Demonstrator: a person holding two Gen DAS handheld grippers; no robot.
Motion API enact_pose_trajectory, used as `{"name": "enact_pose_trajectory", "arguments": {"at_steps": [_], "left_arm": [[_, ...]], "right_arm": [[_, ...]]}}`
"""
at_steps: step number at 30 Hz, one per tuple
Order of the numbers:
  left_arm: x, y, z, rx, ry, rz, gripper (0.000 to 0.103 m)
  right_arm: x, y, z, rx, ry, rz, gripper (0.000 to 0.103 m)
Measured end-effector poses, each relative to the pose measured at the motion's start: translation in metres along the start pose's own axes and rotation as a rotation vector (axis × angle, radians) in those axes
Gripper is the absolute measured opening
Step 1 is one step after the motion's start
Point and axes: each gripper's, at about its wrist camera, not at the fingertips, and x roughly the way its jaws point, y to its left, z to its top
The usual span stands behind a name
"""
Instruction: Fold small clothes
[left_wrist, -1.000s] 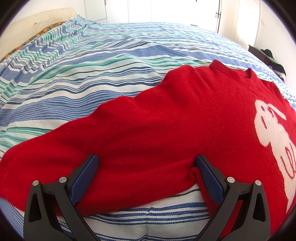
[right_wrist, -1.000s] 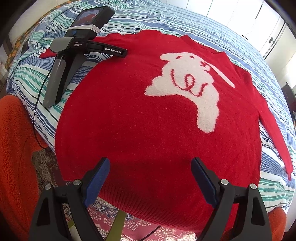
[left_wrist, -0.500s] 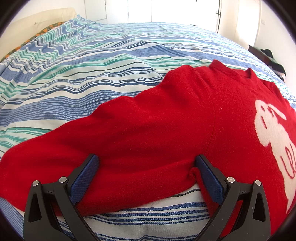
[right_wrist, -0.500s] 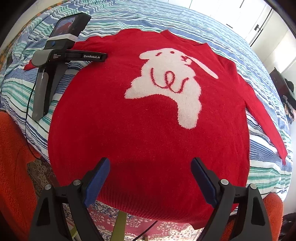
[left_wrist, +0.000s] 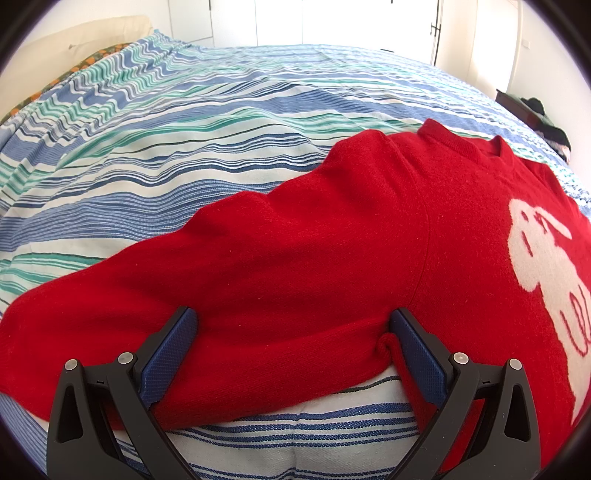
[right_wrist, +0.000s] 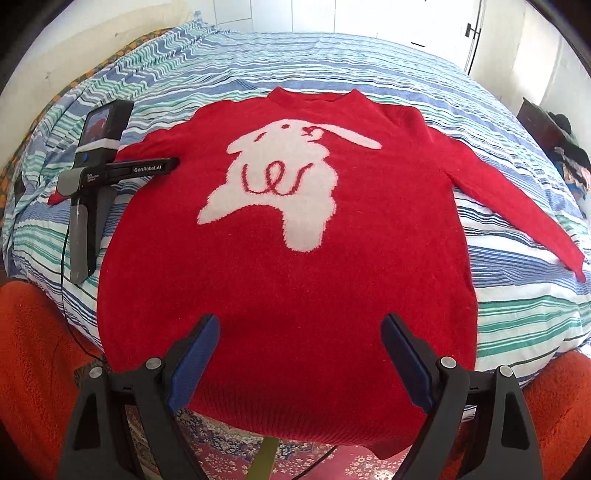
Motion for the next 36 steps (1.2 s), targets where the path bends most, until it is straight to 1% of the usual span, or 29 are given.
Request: {"name": "enact_pose_trajectory", "arguments": {"at_steps": [3, 8, 14, 17, 20, 23, 24, 26, 28, 29, 31, 32, 33, 35, 36], "left_arm": [[0.000, 0.000, 0.000, 0.000, 0.000, 0.000, 0.103], [0.000, 0.000, 0.000, 0.001, -0.002, 0.004, 0.103], [0.000, -0.001, -0.001, -0.001, -0.012, 0.004, 0.103], [0.000, 0.000, -0.001, -0.006, -0.012, -0.001, 0.103], [0.000, 0.003, 0.002, -0.012, 0.015, -0.021, 0.103], [-0.009, 0.007, 0.010, -0.012, 0.091, -0.041, 0.102], [-0.018, 0.009, 0.009, -0.038, 0.092, -0.033, 0.102], [-0.047, 0.015, 0.004, -0.105, 0.048, -0.019, 0.102], [-0.078, 0.019, -0.008, -0.160, -0.013, -0.010, 0.102], [-0.091, 0.020, -0.015, -0.186, -0.040, -0.005, 0.102], [-0.112, 0.023, -0.029, -0.238, -0.076, 0.008, 0.102], [-0.119, 0.026, -0.037, -0.263, -0.086, 0.011, 0.102], [-0.124, 0.027, -0.044, -0.284, -0.089, 0.013, 0.102], [-0.128, 0.032, -0.058, -0.319, -0.084, 0.021, 0.102], [-0.128, 0.035, -0.064, -0.332, -0.078, 0.026, 0.102]], "right_arm": [[-0.011, -0.023, -0.007, 0.067, -0.047, 0.021, 0.088], [-0.030, -0.070, -0.024, 0.198, -0.122, 0.028, 0.088], [-0.023, -0.114, -0.037, 0.323, -0.118, 0.057, 0.088], [-0.026, -0.143, -0.033, 0.400, -0.156, 0.088, 0.088], [-0.040, -0.195, -0.018, 0.479, -0.251, 0.068, 0.088], [-0.054, -0.271, -0.007, 0.617, -0.347, 0.056, 0.088], [-0.056, -0.298, -0.007, 0.672, -0.370, 0.043, 0.088], [-0.054, -0.354, -0.011, 0.799, -0.384, 0.024, 0.089], [-0.044, -0.403, -0.022, 0.940, -0.380, 0.077, 0.089], [-0.037, -0.423, -0.029, 1.008, -0.380, 0.123, 0.088], [-0.020, -0.450, -0.041, 1.128, -0.374, 0.205, 0.089], [-0.009, -0.458, -0.045, 1.170, -0.365, 0.260, 0.088], [0.000, -0.463, -0.047, 1.200, -0.353, 0.280, 0.088], [0.011, -0.470, -0.043, 1.216, -0.361, 0.265, 0.088], [0.015, -0.473, -0.039, 1.213, -0.369, 0.255, 0.086]]}}
